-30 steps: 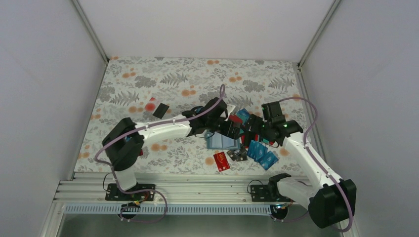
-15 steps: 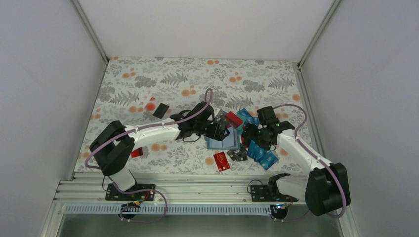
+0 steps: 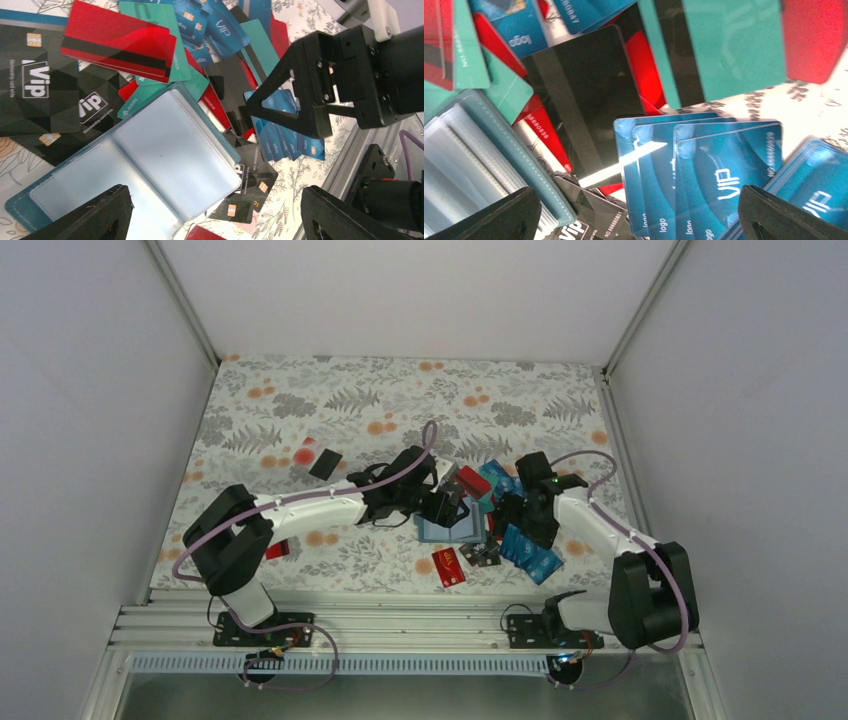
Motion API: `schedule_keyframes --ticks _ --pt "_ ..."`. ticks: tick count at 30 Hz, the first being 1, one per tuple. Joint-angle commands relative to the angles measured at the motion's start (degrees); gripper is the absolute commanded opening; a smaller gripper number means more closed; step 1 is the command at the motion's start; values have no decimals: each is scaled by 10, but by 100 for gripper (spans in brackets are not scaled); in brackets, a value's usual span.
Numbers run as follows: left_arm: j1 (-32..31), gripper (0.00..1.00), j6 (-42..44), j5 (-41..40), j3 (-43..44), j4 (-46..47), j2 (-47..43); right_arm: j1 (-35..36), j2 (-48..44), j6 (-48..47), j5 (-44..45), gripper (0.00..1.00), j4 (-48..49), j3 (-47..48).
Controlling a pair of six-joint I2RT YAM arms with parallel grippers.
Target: Put the credit cards into the card holder
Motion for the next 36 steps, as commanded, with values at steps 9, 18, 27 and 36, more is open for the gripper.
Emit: schedule_keyframes --ticks 9,18,27,36 --pt "-3 83 22 53 -28 51 -9 -93 30 3 9 100 -66 9" --pt "-26 80 47 13 -42 -30 -36 -98 5 -79 -95 100 -82 -9" --pt "-39 79 56 37 -145 -8 -76 1 -91 -106 -229 100 -59 -53" --pt "-46 79 36 61 -158 70 -11 30 -150 -92 -248 100 -38 -68"
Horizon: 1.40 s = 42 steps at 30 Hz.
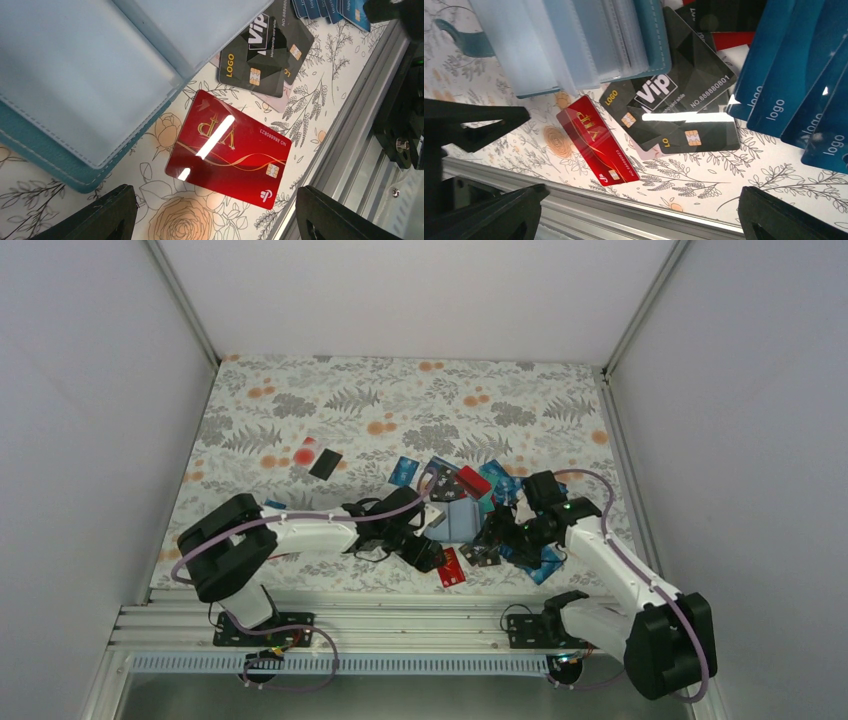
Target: Put the credit cards into the card holder
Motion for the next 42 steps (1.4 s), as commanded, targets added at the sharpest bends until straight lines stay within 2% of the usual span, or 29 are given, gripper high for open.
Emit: schedule_keyframes --ticks 1,16,26,35,42 --pt "-6 79 -6 15 -2 54 23 8 -25 2 -19 100 14 -13" --pt "-38 79 -6 -27 50 59 98 8 -69 -3 -22 100 -4 -56" --pt "-79 79 -5 4 31 68 105 18 -77 -29 -119 100 -19 -108" --pt "-89 79 -21 9 23 95 85 42 -43 -19 -181 99 52 -159" --pt "-89 79 -22 28 29 105 81 65 -37 28 -205 96 102 -182"
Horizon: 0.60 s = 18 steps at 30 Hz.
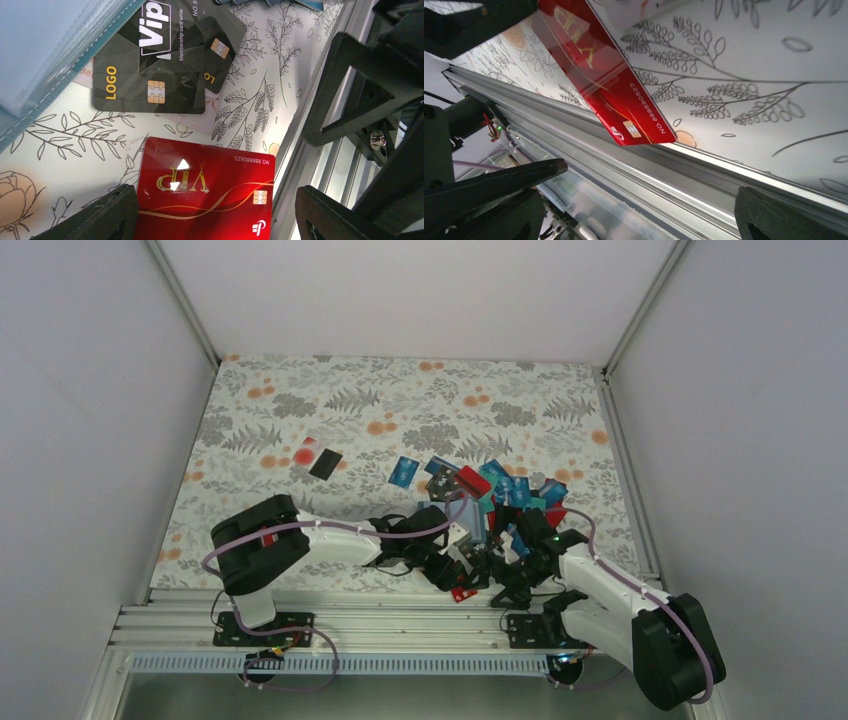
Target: Put the credit cards into the card holder
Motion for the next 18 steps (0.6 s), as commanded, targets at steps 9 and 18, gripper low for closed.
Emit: schedule_keyframes --ticks 9,18 --pt "-6 78 -10 35 -5 36 26 38 21 128 -43 87 171 -70" --pt "-11 77 -9 75 -6 60 26 48 25 192 -23 77 246 -101"
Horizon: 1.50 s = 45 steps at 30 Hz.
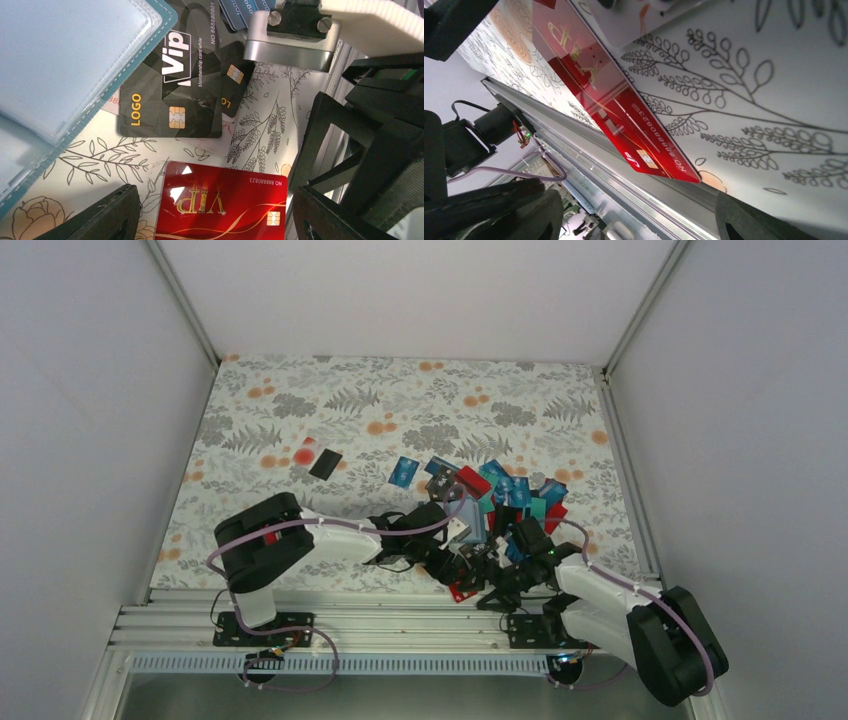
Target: Put the credit cards into the card holder
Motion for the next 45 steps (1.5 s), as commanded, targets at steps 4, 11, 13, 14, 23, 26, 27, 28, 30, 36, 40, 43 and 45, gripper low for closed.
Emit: schedule_keyframes --ticks 4,11,13,14,23,26,27,28,30,36,40,43,45 --pt "-28 76 -3 94 -5 42 20 12 12 84 31 76 91 -41" --pt "-44 75 8 124 5 45 33 12 -7 97 45 73 83 -39" --pt "-49 75 10 127 7 43 34 12 -9 98 49 71 80 -38" --pt "-50 75 11 130 6 43 35 12 -10 99 51 70 80 -39" --pt "-57 75 7 167 -10 72 29 12 -18 111 70 64 83 -38" --pt "-57 70 -2 189 -15 92 23 13 -14 117 72 61 93 -40" --pt "-57 67 -6 192 -16 96 22 12 -15 118 73 60 93 -40" --pt "-56 65 -9 195 -16 99 22 12 -16 118 74 60 93 -39" --pt "-56 59 -13 194 -15 96 23 12 -15 117 79 59 92 -38" --pt "-56 51 -16 167 -10 83 27 12 -2 117 84 57 95 -39" --pt "-55 43 -21 151 -2 71 30 12 4 118 92 55 89 -37" --pt "-53 36 -25 129 -2 63 28 12 7 123 100 53 88 -39" --pt "-48 30 -29 120 -7 61 30 12 7 128 106 52 90 -40"
